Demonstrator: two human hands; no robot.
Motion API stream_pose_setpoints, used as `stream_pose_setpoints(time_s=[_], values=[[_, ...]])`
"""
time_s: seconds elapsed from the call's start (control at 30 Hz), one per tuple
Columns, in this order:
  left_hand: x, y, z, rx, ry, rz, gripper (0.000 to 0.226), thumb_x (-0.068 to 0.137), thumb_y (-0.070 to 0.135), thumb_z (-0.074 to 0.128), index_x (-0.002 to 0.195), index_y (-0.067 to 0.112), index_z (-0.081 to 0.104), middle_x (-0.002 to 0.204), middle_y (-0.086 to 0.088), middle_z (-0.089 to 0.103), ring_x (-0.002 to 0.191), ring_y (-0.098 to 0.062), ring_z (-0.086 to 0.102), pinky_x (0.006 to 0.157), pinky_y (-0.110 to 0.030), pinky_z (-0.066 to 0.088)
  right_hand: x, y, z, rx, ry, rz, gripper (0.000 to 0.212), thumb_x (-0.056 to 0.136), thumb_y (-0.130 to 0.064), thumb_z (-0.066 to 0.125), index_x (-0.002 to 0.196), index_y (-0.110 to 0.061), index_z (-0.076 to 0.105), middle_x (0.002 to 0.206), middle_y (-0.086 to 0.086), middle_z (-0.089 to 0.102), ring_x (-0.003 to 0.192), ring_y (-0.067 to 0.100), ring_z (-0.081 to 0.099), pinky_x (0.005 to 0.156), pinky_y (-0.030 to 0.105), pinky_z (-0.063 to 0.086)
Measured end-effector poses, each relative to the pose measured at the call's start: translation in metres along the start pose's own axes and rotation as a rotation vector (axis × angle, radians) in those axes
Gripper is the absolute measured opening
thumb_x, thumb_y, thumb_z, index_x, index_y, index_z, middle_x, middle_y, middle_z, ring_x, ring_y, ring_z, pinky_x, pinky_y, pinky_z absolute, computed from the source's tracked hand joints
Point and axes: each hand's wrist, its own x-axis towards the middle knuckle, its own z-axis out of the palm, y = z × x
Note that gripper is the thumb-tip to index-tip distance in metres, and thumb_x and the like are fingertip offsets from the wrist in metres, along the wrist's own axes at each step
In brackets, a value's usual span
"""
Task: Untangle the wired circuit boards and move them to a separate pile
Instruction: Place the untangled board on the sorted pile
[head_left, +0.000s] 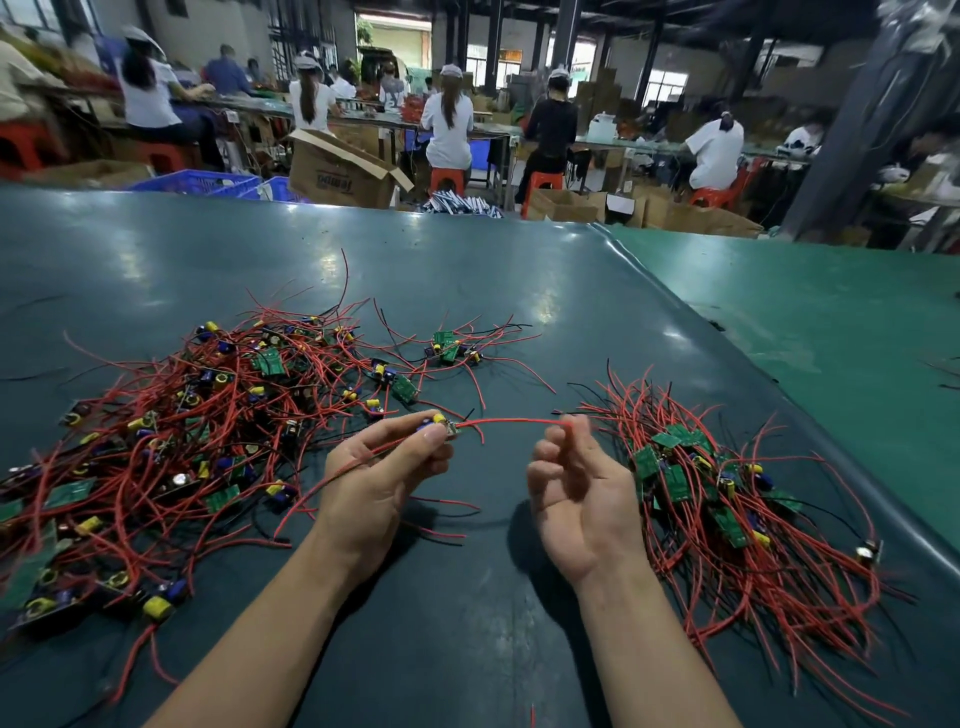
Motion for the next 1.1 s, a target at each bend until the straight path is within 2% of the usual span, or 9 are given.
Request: stream_pose_setpoints(time_s=[0.1, 0.17, 0.27, 0.4, 0.53, 0.63, 0.77, 0.9, 1.1], values=[[-0.002, 0.002, 0.003, -0.025, -0.026, -0.002, 0.013, 0.070, 0.015, 0.070, 0.079, 0.011, 0.078, 0.076, -0.009, 0.073, 0.062, -0.014, 0.067, 0.059, -0.021, 0.055, -0.006, 0.021, 0.004, -0.489, -0.213, 0.048, 0.038, 0.070, -0.021, 0.075, 0.105, -0.016, 0.060, 0.074, 0.003, 0.065, 0.052, 0.011, 0.059, 0.041, 0.021, 0.045], [-0.005, 0.002, 0.003, 0.001, -0.083, -0.031, 0.013, 0.070, 0.022, 0.071, 0.077, 0.013, 0.078, 0.072, -0.008, 0.071, 0.060, -0.014, 0.067, 0.052, -0.022, 0.054, -0.010, 0.039, 0.004, -0.723, -0.305, -0.007, 0.033, 0.075, -0.015, 0.078, 0.104, -0.023, 0.064, 0.079, 0.002, 0.067, 0.057, 0.013, 0.063, 0.044, 0.024, 0.049], [-0.003, -0.002, 0.000, 0.070, -0.090, -0.055, 0.016, 0.072, 0.028, 0.080, 0.071, 0.014, 0.075, 0.069, -0.014, 0.057, 0.055, -0.015, 0.055, 0.050, -0.024, 0.050, -0.008, 0.050, 0.001, -0.937, -0.279, -0.300, 0.029, 0.084, -0.006, 0.073, 0.098, -0.031, 0.067, 0.081, -0.006, 0.070, 0.069, 0.012, 0.068, 0.057, 0.023, 0.052], [0.002, -0.008, -0.003, 0.160, -0.057, 0.001, 0.049, 0.053, 0.057, 0.088, 0.071, 0.014, 0.073, 0.062, -0.008, 0.056, 0.051, -0.012, 0.047, 0.054, -0.023, 0.041, -0.006, 0.052, -0.007, -1.169, -0.282, -0.685, 0.017, 0.086, -0.020, 0.067, 0.096, -0.034, 0.069, 0.080, -0.013, 0.071, 0.063, 0.004, 0.064, 0.061, 0.021, 0.050], [0.002, -0.005, -0.001, 0.101, -0.020, 0.013, 0.076, 0.048, 0.069, 0.084, 0.088, 0.008, 0.063, 0.067, -0.004, 0.063, 0.051, -0.011, 0.049, 0.051, -0.020, 0.043, -0.007, 0.047, -0.004, -1.032, -0.062, -0.815, 0.022, 0.086, -0.028, 0.070, 0.099, -0.045, 0.066, 0.078, -0.006, 0.071, 0.055, 0.015, 0.065, 0.047, 0.031, 0.053], [0.001, -0.004, -0.001, 0.078, 0.003, -0.007, 0.052, 0.072, 0.056, 0.071, 0.084, 0.006, 0.066, 0.066, -0.006, 0.061, 0.054, -0.014, 0.048, 0.055, -0.025, 0.041, -0.003, 0.029, -0.003, -0.606, 0.241, -0.764, 0.010, 0.089, -0.023, 0.069, 0.098, -0.024, 0.065, 0.078, 0.000, 0.072, 0.051, 0.015, 0.066, 0.037, 0.023, 0.047], [0.000, -0.004, -0.001, 0.084, -0.002, -0.010, 0.047, 0.074, 0.050, 0.063, 0.082, 0.004, 0.066, 0.066, -0.007, 0.059, 0.056, -0.015, 0.048, 0.054, -0.023, 0.041, 0.005, 0.009, -0.014, -0.219, 0.528, -0.481, 0.005, 0.095, -0.012, 0.062, 0.093, -0.007, 0.062, 0.089, 0.014, 0.071, 0.051, 0.015, 0.068, 0.041, 0.020, 0.049], [-0.003, -0.002, 0.001, 0.130, -0.006, 0.030, 0.038, 0.078, 0.041, 0.061, 0.080, 0.003, 0.065, 0.064, -0.007, 0.059, 0.055, -0.015, 0.048, 0.052, -0.022, 0.042, 0.007, 0.024, -0.014, -0.580, 0.420, -0.494, 0.013, 0.095, -0.014, 0.061, 0.082, -0.011, 0.061, 0.058, 0.001, 0.066, 0.039, 0.010, 0.055, 0.034, 0.019, 0.039], [-0.012, 0.002, 0.004, 0.394, -0.042, 0.202, 0.026, 0.086, 0.024, 0.072, 0.074, 0.002, 0.065, 0.058, -0.001, 0.062, 0.053, -0.011, 0.053, 0.051, -0.019, 0.042, 0.006, 0.032, -0.016, -0.892, 0.314, -0.520, 0.010, 0.096, -0.020, 0.058, 0.089, -0.021, 0.065, 0.067, 0.000, 0.068, 0.047, 0.011, 0.058, 0.042, 0.024, 0.043]])
